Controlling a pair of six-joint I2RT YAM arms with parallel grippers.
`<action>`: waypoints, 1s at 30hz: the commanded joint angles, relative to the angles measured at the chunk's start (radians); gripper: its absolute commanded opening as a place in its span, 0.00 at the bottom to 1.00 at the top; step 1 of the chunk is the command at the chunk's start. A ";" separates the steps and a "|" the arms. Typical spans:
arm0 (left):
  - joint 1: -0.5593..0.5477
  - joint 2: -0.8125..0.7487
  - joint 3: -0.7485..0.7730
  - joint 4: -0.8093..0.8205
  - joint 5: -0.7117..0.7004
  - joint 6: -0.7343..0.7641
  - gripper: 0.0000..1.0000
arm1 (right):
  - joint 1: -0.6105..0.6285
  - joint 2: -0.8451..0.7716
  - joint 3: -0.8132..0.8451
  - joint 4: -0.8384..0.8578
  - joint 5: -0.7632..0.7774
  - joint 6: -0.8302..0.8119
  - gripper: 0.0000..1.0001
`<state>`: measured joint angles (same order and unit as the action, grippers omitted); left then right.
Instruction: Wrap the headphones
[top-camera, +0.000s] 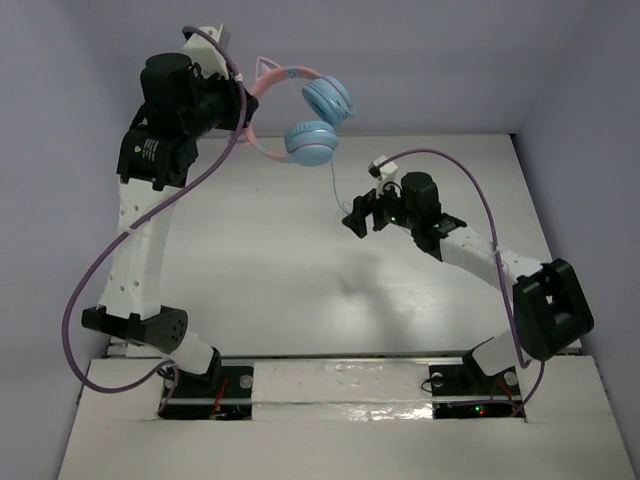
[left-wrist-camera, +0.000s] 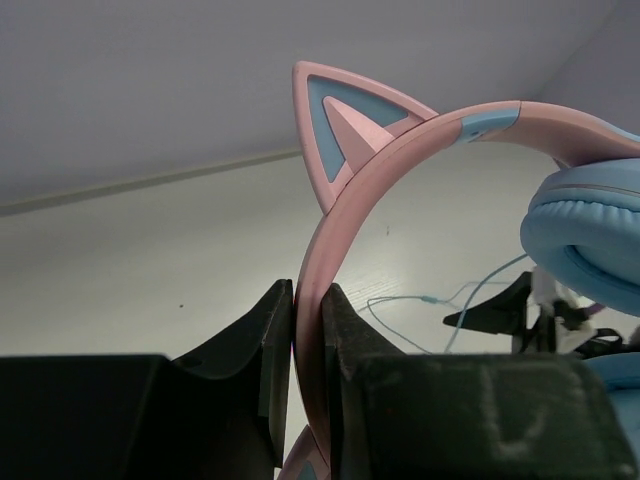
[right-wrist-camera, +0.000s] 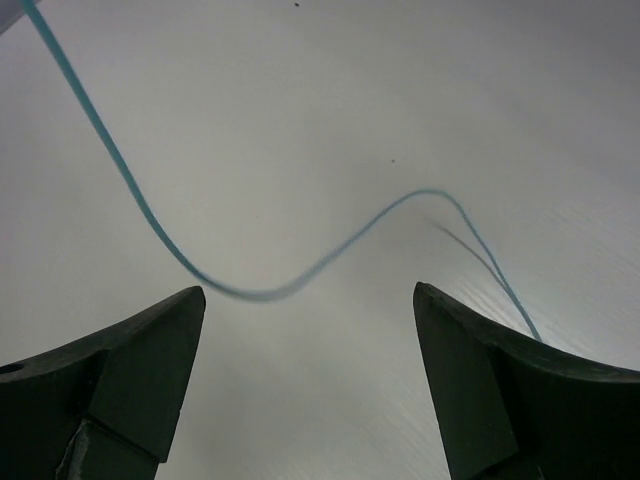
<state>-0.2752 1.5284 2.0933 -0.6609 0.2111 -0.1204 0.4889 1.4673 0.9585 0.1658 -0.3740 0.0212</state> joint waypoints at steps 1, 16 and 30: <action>0.016 -0.042 0.125 0.090 0.100 -0.050 0.00 | -0.019 0.028 0.022 0.110 0.026 -0.023 0.90; 0.045 -0.057 0.251 0.101 0.209 -0.130 0.00 | -0.019 0.234 0.043 0.316 0.158 0.059 0.85; 0.056 -0.073 0.260 0.118 0.238 -0.153 0.00 | -0.019 0.363 0.088 0.322 0.149 0.108 0.80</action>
<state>-0.2325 1.4956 2.3062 -0.6369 0.4358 -0.2272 0.4717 1.8011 1.0069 0.4568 -0.1703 0.1101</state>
